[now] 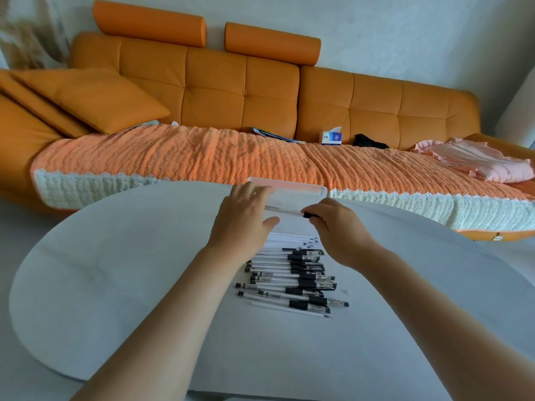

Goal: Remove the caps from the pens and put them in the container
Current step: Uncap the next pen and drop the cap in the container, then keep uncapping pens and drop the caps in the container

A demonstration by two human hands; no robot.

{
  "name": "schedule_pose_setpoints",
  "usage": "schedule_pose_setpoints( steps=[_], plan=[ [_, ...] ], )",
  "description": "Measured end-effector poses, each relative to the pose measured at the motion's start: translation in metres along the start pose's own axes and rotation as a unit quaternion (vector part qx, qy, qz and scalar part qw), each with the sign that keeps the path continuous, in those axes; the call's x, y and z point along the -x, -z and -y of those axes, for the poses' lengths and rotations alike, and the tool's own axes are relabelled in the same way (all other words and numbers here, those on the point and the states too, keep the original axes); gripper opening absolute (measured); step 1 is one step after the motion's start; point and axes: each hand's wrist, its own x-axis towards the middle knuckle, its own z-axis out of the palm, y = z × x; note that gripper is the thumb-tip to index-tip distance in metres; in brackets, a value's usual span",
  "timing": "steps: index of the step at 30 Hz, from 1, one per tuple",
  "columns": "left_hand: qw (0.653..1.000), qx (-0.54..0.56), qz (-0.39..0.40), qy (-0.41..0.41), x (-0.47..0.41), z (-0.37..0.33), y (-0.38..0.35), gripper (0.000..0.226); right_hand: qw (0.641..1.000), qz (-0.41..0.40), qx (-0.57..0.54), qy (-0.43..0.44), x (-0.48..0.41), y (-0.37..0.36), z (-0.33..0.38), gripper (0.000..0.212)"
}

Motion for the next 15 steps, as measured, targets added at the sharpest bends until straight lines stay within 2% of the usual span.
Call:
schedule_pose_setpoints(
  steps=[2, 5, 9, 15],
  plan=[
    [1.0, -0.011, -0.009, 0.013, -0.002, 0.008, 0.001, 0.059, 1.0, -0.014, 0.015, -0.017, -0.02, 0.001, -0.005, 0.032],
    [0.998, -0.007, 0.061, 0.015, 0.0, 0.017, -0.007, 0.064, 0.998, 0.0, 0.046, -0.036, -0.051, -0.002, -0.008, 0.032],
    [0.99, 0.013, 0.141, 0.011, 0.004, 0.023, -0.018, 0.067, 0.99, 0.091, 0.078, -0.079, -0.078, -0.011, -0.007, 0.032],
    [0.99, -0.001, 0.144, 0.004, 0.004, 0.025, -0.022, 0.065, 0.975, 0.172, 0.041, -0.133, -0.093, -0.014, -0.006, 0.034]
  ],
)
